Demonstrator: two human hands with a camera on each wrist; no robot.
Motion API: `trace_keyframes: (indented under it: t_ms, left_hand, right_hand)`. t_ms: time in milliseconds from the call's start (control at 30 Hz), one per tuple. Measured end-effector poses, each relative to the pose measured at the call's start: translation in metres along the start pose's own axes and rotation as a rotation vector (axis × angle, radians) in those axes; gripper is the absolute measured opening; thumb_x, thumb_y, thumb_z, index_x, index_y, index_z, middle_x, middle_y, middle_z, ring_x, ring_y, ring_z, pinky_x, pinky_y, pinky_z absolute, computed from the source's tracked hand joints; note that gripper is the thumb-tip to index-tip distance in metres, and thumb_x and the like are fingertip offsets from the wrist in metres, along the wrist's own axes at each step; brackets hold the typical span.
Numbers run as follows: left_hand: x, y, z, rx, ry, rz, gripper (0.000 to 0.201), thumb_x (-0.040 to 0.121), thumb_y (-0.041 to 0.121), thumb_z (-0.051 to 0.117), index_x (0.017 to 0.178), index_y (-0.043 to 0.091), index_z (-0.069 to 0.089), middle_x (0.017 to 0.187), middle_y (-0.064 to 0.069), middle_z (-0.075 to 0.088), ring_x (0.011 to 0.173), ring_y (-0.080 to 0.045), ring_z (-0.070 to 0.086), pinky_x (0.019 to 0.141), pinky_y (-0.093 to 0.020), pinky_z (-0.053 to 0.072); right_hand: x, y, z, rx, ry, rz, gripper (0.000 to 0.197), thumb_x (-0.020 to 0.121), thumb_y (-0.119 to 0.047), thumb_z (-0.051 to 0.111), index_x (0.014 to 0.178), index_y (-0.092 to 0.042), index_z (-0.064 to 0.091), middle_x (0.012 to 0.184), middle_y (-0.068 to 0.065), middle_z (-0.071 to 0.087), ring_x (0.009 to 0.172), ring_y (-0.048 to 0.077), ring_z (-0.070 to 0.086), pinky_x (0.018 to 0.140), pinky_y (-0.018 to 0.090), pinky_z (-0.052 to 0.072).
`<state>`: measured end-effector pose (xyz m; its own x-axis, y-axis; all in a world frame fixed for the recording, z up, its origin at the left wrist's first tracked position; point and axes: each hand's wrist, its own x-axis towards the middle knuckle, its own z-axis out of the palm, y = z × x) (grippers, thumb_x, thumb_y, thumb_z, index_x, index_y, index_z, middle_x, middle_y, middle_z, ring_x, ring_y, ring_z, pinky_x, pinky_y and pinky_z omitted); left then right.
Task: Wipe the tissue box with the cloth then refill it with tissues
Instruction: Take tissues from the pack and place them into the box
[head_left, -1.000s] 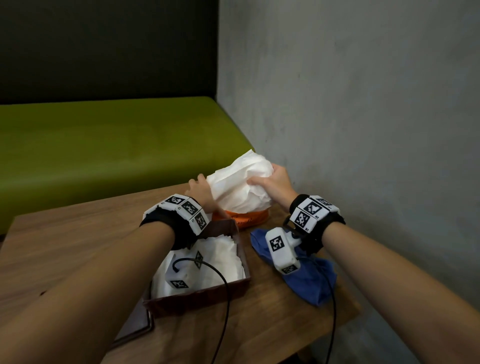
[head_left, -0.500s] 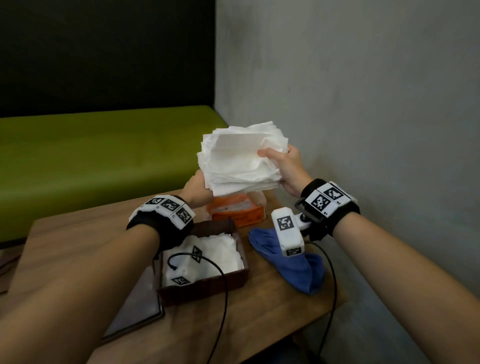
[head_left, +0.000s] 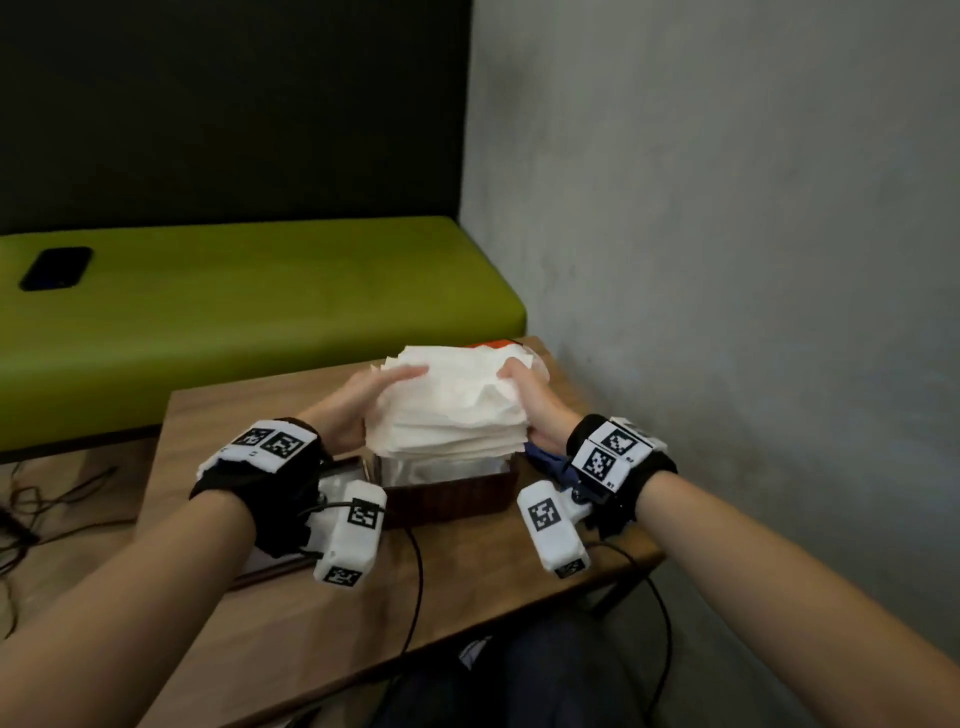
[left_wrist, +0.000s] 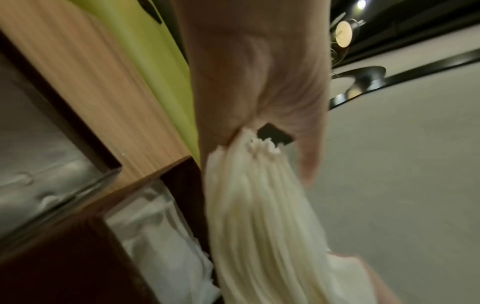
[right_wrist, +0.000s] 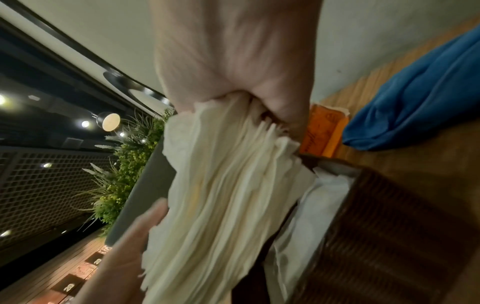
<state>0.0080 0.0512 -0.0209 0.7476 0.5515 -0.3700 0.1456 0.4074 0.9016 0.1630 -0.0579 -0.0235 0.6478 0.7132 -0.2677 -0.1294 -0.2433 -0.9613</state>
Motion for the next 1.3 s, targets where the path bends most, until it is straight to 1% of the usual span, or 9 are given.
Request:
trace_keyframes:
  t_ms: [133, 300, 467, 567, 700, 867, 1033, 1167, 1300]
  left_hand:
    - [0.002, -0.018, -0.010, -0.046, 0.051, 0.042, 0.043, 0.085, -0.004, 0.050, 0.128, -0.003, 0.049, 0.123, -0.025, 0.059, 0.081, -0.026, 0.070, 0.064, -0.031, 0.061]
    - [0.013, -0.026, -0.009, 0.067, 0.087, 0.040, 0.063, 0.077, -0.020, 0.036, 0.127, 0.018, 0.039, 0.115, -0.012, 0.054, 0.096, -0.025, 0.056, 0.072, -0.034, 0.051]
    - [0.019, -0.024, -0.006, -0.018, 0.115, 0.003, 0.045, 0.083, 0.015, 0.061, 0.125, 0.006, 0.047, 0.118, -0.009, 0.061, 0.103, -0.026, 0.062, 0.081, -0.038, 0.053]
    - [0.025, -0.028, -0.006, -0.034, 0.211, 0.071, 0.065, 0.071, 0.021, 0.076, 0.125, 0.003, 0.045, 0.124, -0.016, 0.060, 0.109, -0.031, 0.062, 0.092, -0.047, 0.053]
    - [0.029, -0.030, -0.006, -0.020, 0.317, 0.144, 0.059, 0.074, -0.009, 0.064, 0.123, 0.011, 0.038, 0.115, -0.011, 0.053, 0.104, -0.032, 0.056, 0.073, -0.039, 0.054]
    - [0.028, -0.026, -0.008, -0.034, 0.167, 0.044, 0.057, 0.074, -0.011, 0.057, 0.128, 0.001, 0.044, 0.118, -0.018, 0.059, 0.098, -0.032, 0.061, 0.064, -0.030, 0.056]
    - [0.020, -0.019, -0.001, -0.114, 0.023, -0.037, 0.036, 0.085, 0.005, 0.047, 0.120, 0.005, 0.051, 0.100, -0.013, 0.063, 0.081, -0.024, 0.062, 0.057, -0.024, 0.058]
    - [0.021, -0.018, 0.002, -0.024, 0.035, -0.050, 0.040, 0.084, 0.003, 0.041, 0.123, 0.004, 0.049, 0.109, -0.017, 0.060, 0.081, -0.026, 0.062, 0.056, -0.026, 0.058]
    - [0.024, -0.017, 0.007, 0.145, 0.137, -0.042, 0.025, 0.088, 0.011, 0.036, 0.107, 0.003, 0.051, 0.097, -0.016, 0.059, 0.075, -0.026, 0.058, 0.061, -0.028, 0.051]
  right_hand:
    - [-0.002, 0.008, 0.008, -0.167, 0.027, -0.026, 0.057, 0.086, -0.016, 0.052, 0.135, -0.007, 0.025, 0.127, 0.011, 0.049, 0.114, 0.031, 0.049, 0.101, 0.044, 0.042]
    - [0.011, 0.034, 0.006, -0.278, 0.093, -0.158, 0.059, 0.075, -0.026, 0.067, 0.128, -0.008, 0.048, 0.125, 0.013, 0.060, 0.116, 0.031, 0.054, 0.099, 0.048, 0.046]
    - [0.013, 0.033, 0.003, -0.295, 0.066, -0.159, 0.051, 0.094, -0.036, 0.046, 0.135, -0.006, 0.040, 0.138, 0.014, 0.049, 0.127, 0.031, 0.044, 0.108, 0.045, 0.036]
    - [0.008, 0.026, 0.005, -0.104, -0.113, -0.131, 0.078, 0.076, -0.040, 0.060, 0.141, -0.013, 0.025, 0.143, 0.008, 0.043, 0.130, 0.026, 0.042, 0.111, 0.047, 0.033]
    - [0.006, 0.027, -0.003, -0.218, -0.192, -0.209, 0.076, 0.074, 0.000, 0.072, 0.134, -0.010, 0.026, 0.133, 0.008, 0.046, 0.123, 0.024, 0.046, 0.106, 0.042, 0.040]
    - [0.006, 0.030, -0.002, -0.099, 0.019, -0.253, 0.061, 0.090, -0.007, 0.058, 0.140, -0.008, 0.024, 0.136, 0.003, 0.037, 0.127, 0.020, 0.039, 0.111, 0.043, 0.034]
    - [0.001, 0.017, -0.002, 0.089, -0.044, -0.115, 0.056, 0.088, -0.023, 0.062, 0.132, -0.016, 0.028, 0.105, -0.016, 0.047, 0.113, 0.018, 0.048, 0.106, 0.041, 0.040]
    - [0.020, 0.035, -0.003, -0.117, -0.063, 0.002, 0.071, 0.061, -0.042, 0.063, 0.120, -0.007, 0.049, 0.117, 0.012, 0.061, 0.108, 0.031, 0.058, 0.101, 0.051, 0.044]
    - [0.009, 0.022, -0.002, -0.355, -0.128, 0.044, 0.034, 0.070, -0.042, 0.043, 0.087, -0.014, 0.051, 0.086, 0.006, 0.054, 0.092, 0.029, 0.051, 0.082, 0.038, 0.041]
